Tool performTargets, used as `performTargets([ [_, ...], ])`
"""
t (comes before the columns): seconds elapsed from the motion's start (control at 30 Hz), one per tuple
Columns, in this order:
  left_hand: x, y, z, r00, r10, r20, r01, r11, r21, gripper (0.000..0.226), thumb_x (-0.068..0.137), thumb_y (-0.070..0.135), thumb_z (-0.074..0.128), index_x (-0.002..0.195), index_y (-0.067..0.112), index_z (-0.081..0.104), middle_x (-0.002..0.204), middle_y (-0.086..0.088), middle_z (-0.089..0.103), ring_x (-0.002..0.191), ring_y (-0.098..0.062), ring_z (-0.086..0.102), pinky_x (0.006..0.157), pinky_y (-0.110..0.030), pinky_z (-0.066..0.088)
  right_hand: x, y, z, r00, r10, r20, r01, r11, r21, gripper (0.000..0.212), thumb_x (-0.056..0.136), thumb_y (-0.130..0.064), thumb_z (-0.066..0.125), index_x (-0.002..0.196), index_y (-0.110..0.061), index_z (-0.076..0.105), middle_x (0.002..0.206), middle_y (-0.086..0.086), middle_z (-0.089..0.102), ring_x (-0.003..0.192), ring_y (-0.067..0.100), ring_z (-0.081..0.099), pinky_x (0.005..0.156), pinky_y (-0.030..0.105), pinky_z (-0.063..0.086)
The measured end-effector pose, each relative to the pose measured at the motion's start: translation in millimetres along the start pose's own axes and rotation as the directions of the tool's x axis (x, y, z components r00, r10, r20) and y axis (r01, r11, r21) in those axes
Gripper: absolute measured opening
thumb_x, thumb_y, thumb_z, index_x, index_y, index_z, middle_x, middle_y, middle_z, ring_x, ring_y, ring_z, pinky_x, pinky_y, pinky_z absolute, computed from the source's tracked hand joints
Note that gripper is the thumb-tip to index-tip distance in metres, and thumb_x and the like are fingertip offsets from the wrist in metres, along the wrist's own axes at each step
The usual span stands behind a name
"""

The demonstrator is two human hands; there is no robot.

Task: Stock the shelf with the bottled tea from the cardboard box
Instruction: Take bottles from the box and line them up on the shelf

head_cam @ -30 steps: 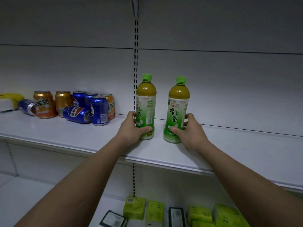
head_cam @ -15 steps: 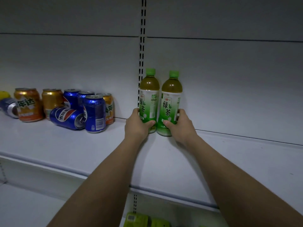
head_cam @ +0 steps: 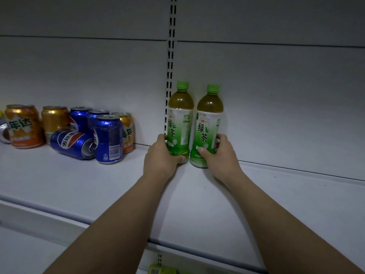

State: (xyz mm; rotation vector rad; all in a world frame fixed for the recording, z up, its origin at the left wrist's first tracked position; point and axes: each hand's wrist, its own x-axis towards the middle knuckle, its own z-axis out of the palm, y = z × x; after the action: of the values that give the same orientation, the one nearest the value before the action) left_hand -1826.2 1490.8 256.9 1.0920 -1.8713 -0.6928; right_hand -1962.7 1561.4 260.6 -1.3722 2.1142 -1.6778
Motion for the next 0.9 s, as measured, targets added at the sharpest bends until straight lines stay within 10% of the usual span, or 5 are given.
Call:
performTargets([
  [0.23,-3,3,2,1.000,-0.013,0.006,0.013,1.000,0.024,0.071,0.066,0.033,0.084,0.124,0.018,0.045,0.124,-0.001,0.062,0.110,-0.023,0.060,0.084,-0.033,0.048,-6,1,0,1.000,0.002,-0.009,-0.002,1.000,-0.004,0.051,0.084,-0.026,0.070,0.128,-0.018,0.046,0.128,0.005,0.055,0.113,0.020,0.058,0.099,0.040,0.050],
  [0.4,-21,22,-12,0.999,-0.043,0.026,0.027,0.898,0.439,0.079,0.075,0.061,0.064,0.133,0.014,0.037,0.132,-0.010,0.049,0.124,-0.030,0.046,0.099,-0.046,0.042,-22,-22,-24,0.989,0.151,0.001,-0.149,0.979,-0.138,0.059,0.088,-0.038,0.063,0.134,-0.008,0.041,0.131,0.013,0.053,0.117,0.030,0.055,0.097,0.040,0.047],
  [0.6,-57,53,-47,0.971,-0.110,0.213,-0.003,0.883,0.469,0.068,0.081,0.067,0.044,0.129,0.019,0.050,0.129,-0.011,0.054,0.117,-0.033,0.050,0.096,-0.050,0.045,-61,-65,-67,0.962,0.141,0.235,-0.039,0.919,-0.393,0.027,0.093,-0.033,0.054,0.109,-0.012,0.061,0.098,0.002,0.056,0.101,0.026,0.059,0.084,0.033,0.046],
  [0.9,-136,83,-88,0.949,-0.007,0.314,-0.160,0.851,0.501,0.044,0.087,0.055,0.049,0.109,0.019,0.062,0.110,-0.003,0.064,0.100,-0.024,0.059,0.086,-0.036,0.049,-142,-85,-107,0.944,0.141,0.298,-0.026,0.933,-0.358,0.034,0.091,-0.036,0.055,0.098,-0.006,0.067,0.091,0.007,0.068,0.082,0.024,0.061,0.075,0.034,0.050],
])
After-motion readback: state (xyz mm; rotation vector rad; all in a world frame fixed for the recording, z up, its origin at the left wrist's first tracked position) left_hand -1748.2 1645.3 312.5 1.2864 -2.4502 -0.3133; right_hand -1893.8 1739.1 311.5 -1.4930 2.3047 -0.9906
